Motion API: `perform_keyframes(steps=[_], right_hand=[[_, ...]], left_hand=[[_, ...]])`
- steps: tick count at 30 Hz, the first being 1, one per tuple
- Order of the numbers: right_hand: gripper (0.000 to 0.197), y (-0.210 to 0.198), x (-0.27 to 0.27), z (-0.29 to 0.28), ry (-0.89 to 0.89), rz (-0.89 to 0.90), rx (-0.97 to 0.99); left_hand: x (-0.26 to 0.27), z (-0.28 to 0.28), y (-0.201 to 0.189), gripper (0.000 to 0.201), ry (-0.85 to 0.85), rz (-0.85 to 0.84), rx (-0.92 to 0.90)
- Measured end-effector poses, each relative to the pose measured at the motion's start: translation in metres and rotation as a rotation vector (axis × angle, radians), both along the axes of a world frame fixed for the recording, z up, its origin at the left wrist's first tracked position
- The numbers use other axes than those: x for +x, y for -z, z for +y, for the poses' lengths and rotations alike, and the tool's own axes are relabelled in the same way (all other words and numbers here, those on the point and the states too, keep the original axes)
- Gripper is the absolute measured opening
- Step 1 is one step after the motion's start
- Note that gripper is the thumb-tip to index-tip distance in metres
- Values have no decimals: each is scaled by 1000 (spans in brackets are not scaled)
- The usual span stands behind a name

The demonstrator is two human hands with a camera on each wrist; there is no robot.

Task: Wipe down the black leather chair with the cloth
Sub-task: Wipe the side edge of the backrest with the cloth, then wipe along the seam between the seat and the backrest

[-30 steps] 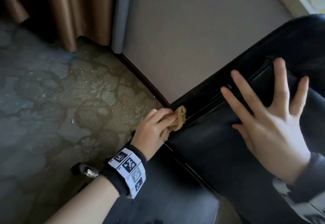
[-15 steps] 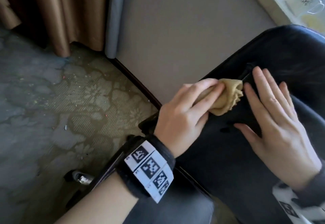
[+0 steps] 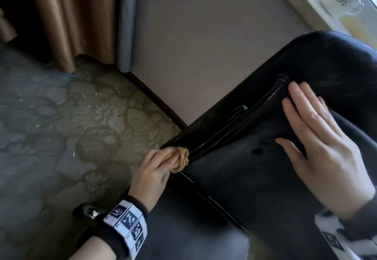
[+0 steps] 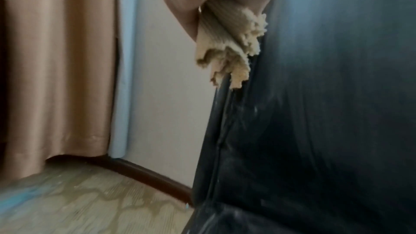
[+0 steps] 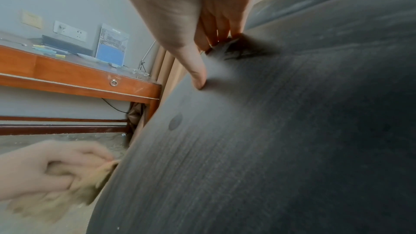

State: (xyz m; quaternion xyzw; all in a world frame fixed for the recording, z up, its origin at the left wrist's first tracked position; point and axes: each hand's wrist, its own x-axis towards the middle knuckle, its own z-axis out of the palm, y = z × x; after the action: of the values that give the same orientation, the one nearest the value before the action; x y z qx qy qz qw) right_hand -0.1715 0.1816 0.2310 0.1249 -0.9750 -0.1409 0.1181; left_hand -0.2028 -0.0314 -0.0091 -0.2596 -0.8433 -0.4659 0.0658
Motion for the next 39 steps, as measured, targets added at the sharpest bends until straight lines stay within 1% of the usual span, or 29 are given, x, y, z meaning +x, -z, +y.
perform_keyframes(steps=[1,3,5,7,9,11,14,15,17,19,21,23,25,29,32,33,35,36,38,39], right_hand=[[57,0,0,0,4,0,2],[59,0,0,-1,21,-7,0],[60,1,0,-2,30,-7,5],[60,2,-1,-1,34,-3,18],[59,3,-1,1,40,1,24],[59,5,-2,1,43,12,27],[59,6,-2,0,44,20,19],[59,6,-1,0,46,23,17],[59,8,1,-1,53,25,17],[59,10,0,-2,54,38,13],[60,12,-1,-1,49,39,6],[60,13,-1,-2,58,46,-2],[61,14,-1,-2,68,46,6],[62,23,-1,0,80,68,-18],[62,30,1,1,134,107,-54],[61,30,2,-1,152,115,-82],[53,33,13,-11,151,108,-160],[48,38,22,-19,124,88,-221],[39,62,52,-38,49,8,-369],[35,81,69,-47,20,-45,-422]], left_hand=[[-5,0,-9,54,-42,9,47],[-10,6,-32,53,-91,82,158],[-5,19,-48,48,-38,168,236],[3,32,-43,40,32,199,248],[9,35,-22,33,41,199,219],[13,32,2,31,50,166,166],[19,17,43,31,115,72,-9],[19,9,60,32,100,23,-59],[17,-10,80,37,-19,-121,-91],[10,-18,73,44,-125,-198,-64],[3,-7,44,45,-164,-192,43],[-2,15,17,41,-171,-156,176],[-1,34,11,39,-152,-132,244],[3,39,28,40,-135,-166,195],[-4,39,39,39,-62,-96,104],[-6,38,44,38,-50,-104,72],[-1,35,57,39,-48,-166,-1],[4,32,64,39,-48,-198,-34],[16,23,81,40,-56,-277,-62],[22,18,86,42,-66,-338,-57]])
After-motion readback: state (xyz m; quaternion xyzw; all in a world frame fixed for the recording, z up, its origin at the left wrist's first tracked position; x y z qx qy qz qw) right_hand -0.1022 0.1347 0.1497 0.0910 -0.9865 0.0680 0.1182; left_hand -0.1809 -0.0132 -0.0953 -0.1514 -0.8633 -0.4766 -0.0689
